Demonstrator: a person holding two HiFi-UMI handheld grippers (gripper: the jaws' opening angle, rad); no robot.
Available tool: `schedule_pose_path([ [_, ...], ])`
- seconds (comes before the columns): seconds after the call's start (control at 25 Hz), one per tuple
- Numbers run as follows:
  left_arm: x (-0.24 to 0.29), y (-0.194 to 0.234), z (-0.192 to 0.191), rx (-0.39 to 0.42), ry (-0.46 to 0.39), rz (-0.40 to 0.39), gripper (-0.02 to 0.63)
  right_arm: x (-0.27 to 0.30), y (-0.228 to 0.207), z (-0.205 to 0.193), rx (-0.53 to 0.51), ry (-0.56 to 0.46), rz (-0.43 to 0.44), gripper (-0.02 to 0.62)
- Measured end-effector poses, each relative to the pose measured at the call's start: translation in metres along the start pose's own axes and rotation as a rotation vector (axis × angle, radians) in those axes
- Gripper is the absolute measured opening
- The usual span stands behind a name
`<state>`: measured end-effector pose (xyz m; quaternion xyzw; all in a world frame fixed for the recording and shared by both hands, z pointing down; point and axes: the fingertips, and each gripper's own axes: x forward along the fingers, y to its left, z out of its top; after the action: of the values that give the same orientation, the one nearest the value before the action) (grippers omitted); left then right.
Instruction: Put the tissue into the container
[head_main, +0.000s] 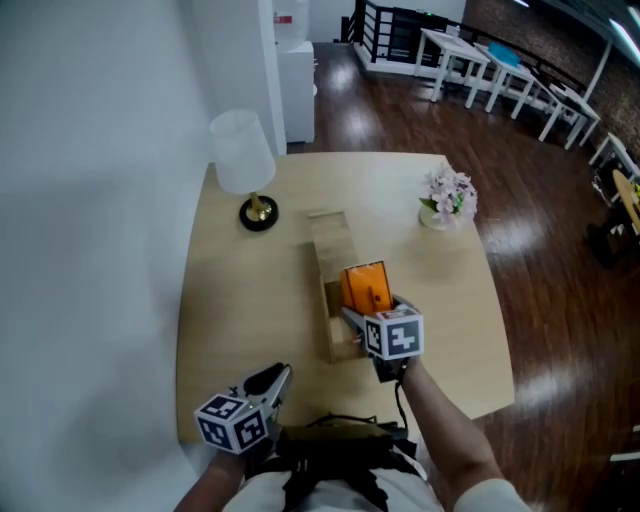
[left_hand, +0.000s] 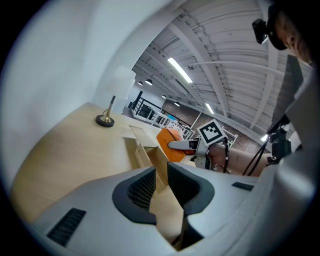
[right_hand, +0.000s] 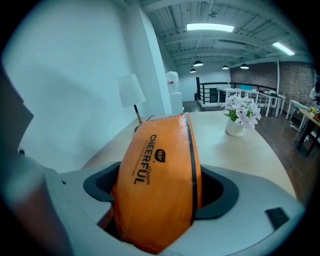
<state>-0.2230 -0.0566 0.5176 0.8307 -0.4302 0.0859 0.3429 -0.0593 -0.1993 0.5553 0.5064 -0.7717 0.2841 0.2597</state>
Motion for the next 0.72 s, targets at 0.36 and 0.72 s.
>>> schedule_pose_path([
  [0.36,-0.002,0.014,-0.001,-0.009,0.021,-0.019,0.075,0.03,0.014,-0.021,0.028,0.049,-0.004,0.454],
  [0.72,0.001,0.017,-0.001,-0.01,0.036,-0.033,0.075,0.052,0.014,-0.05,0.032,0.105,-0.015,0.454],
])
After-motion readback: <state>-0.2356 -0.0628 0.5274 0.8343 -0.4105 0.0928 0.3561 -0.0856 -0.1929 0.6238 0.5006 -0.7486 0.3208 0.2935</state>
